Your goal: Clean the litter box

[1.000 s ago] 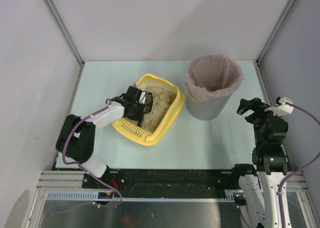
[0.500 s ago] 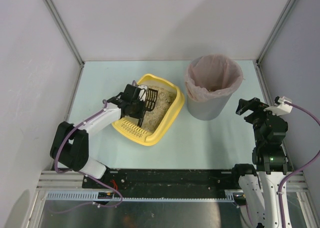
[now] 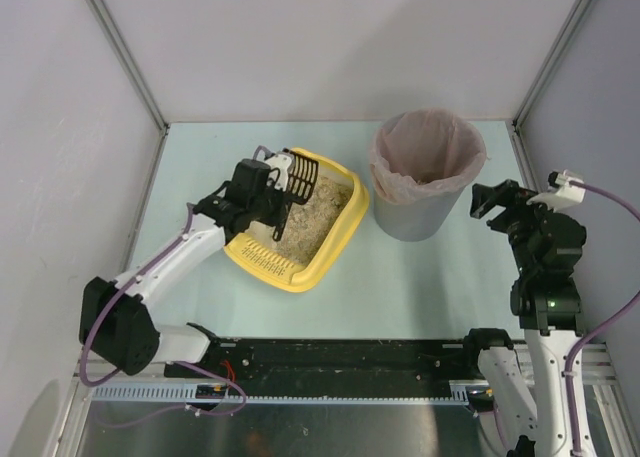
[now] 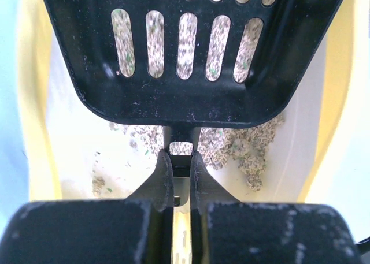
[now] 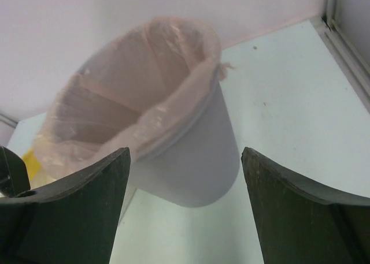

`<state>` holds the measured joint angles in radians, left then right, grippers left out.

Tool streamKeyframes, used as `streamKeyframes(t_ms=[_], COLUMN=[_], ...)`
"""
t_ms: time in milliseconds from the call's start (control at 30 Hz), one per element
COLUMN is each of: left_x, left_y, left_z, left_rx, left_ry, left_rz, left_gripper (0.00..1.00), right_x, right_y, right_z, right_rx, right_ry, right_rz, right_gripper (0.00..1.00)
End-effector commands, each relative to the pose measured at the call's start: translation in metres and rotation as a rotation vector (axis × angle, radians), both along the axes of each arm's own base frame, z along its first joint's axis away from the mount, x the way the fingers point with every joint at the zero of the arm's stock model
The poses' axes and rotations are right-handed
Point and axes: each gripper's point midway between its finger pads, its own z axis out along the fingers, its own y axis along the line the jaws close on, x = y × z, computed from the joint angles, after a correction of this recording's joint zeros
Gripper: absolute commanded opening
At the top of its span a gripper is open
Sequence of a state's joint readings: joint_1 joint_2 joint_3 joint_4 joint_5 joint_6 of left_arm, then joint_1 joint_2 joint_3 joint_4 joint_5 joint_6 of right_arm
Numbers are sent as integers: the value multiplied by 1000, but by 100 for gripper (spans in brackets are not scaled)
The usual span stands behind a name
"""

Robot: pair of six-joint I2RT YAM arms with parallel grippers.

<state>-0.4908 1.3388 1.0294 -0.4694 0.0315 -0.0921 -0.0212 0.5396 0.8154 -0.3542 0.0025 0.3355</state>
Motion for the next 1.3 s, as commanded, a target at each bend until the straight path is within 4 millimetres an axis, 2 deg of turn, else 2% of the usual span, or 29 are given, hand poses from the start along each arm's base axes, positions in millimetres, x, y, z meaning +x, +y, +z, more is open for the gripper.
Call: streamKeyframes(t_ms=[0,67,100,133,167,200,267,300,333,367,400,433,500,533,600,633,700,733,767,933,1100,1267], left_x=[14,10,5,2,-1,-7,-14,-18,-22,-26,-30,-35,-42,-45,-50,-52,-56,-57,-59,-65,-69,-74], left_y=[-9,-8,-7,-5,-4,-4,-3,-2,-2,-5,-4,-8,-8,-10,-10,-10,-13,-15,-16,-17,-22,-27], left_z=[68,77,88,93,98,99,103,98,99,97,95,93,89,86,79,77,78,80,81,82,77,78], left_rx=[-48,-57,-56,-57,-58,-50,-46,-29,-28,-27,-19,-29,-29,-33,-28,-27,-46,-54,-62,-76,-91,-96], left_ry=[-208,-227,-261,-272,-288,-288,-299,-289,-290,-282,-271,-261,-253,-247,-234,-228,-226,-228,-231,-234,-217,-224], left_rz=[-66,-80,-111,-115,-124,-150,-169,-187,-200,-217,-235,-262,-289,-302,-315,-320,-342,-354,-363,-376,-405,-433], left_gripper=[0,0,0,0,0,0,0,0,0,0,0,0,0,0,0,0,0,0,0,0,0,0], right_x=[-2,1,2,3,12,10,13,16,19,18,26,21,21,21,19,22,26,36,37,45,52,61], right_y=[16,22,23,32,35,43,54,75,79,92,104,129,156,188,216,240,263,275,284,315,327,329], right_z=[51,65,70,73,64,82,83,90,90,88,89,90,87,91,85,81,74,58,62,56,47,35], right_rx=[-53,-70,-77,-82,-92,-101,-114,-129,-146,-161,-190,-219,-271,-312,-368,-427,-483,-528,-524,-463,-454,-444], right_ry=[-94,-92,-84,-70,-2,-22,25,30,45,61,75,77,108,111,145,168,188,221,211,183,180,198], right_rz=[100,138,145,182,200,233,274,343,330,361,374,422,474,537,589,614,630,615,619,706,740,752], right_gripper=[82,82,82,81,80,79,76,75,74,74,75,76,78,78,79,79,79,79,77,76,75,71])
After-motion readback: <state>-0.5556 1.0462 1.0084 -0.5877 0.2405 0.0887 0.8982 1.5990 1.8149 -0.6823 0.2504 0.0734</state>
